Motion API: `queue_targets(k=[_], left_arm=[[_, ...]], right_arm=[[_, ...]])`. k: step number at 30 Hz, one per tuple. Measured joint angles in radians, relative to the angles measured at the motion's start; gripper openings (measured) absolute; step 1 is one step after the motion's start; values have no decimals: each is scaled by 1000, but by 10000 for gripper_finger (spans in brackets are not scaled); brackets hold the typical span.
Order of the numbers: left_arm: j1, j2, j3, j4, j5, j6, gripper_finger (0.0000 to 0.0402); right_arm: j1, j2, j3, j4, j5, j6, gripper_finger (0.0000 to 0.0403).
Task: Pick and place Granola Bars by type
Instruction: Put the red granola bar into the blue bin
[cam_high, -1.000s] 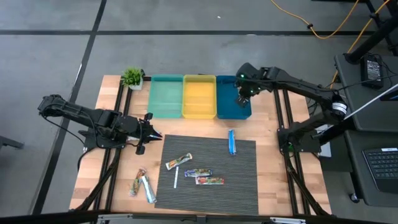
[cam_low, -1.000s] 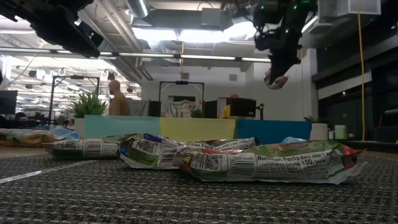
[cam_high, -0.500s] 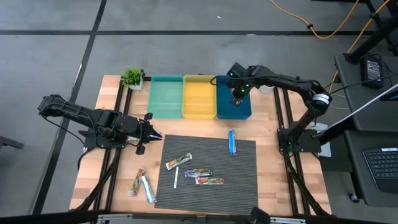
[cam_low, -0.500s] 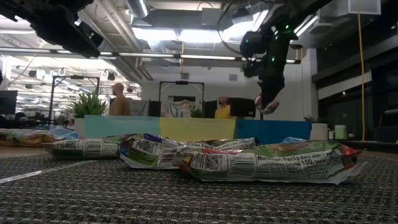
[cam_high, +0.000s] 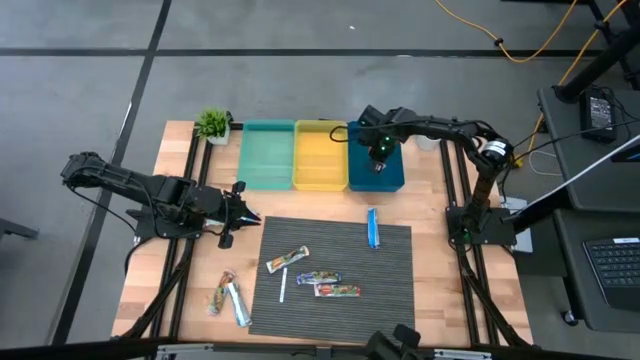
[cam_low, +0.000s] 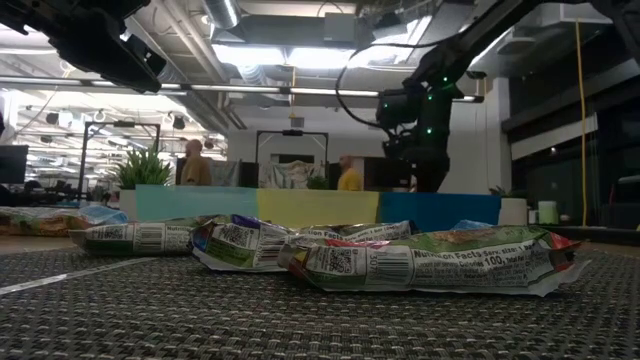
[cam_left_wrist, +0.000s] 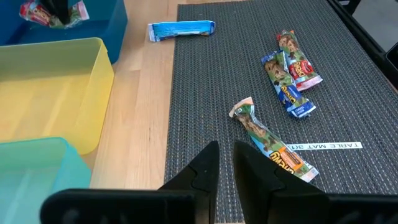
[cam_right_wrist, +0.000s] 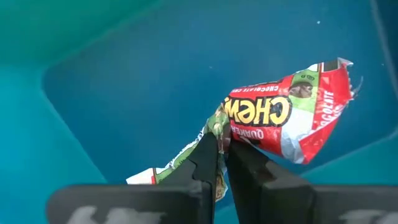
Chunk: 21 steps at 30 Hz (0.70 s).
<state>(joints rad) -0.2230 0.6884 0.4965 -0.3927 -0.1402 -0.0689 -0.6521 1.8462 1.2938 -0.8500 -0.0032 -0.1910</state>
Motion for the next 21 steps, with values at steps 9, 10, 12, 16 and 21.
queue_targets(k=[9, 10, 12, 16, 21], left_arm=[[0, 0, 0, 0, 0, -13, 42], [0, 0, 0, 0, 0, -14, 42], [0, 0, 0, 0, 0, -15, 42], [0, 0, 0, -1, 0, -15, 39], [0, 0, 0, -3, 0, -15, 39]], right_arm=[[0, -41, 0, 39, 6, -21, 104], [0, -45, 0, 39, 8, -18, 120], [0, -56, 0, 36, 9, 4, 150], [8, -88, 0, 12, 9, 30, 190], [42, -170, 0, 1, 16, 52, 199]])
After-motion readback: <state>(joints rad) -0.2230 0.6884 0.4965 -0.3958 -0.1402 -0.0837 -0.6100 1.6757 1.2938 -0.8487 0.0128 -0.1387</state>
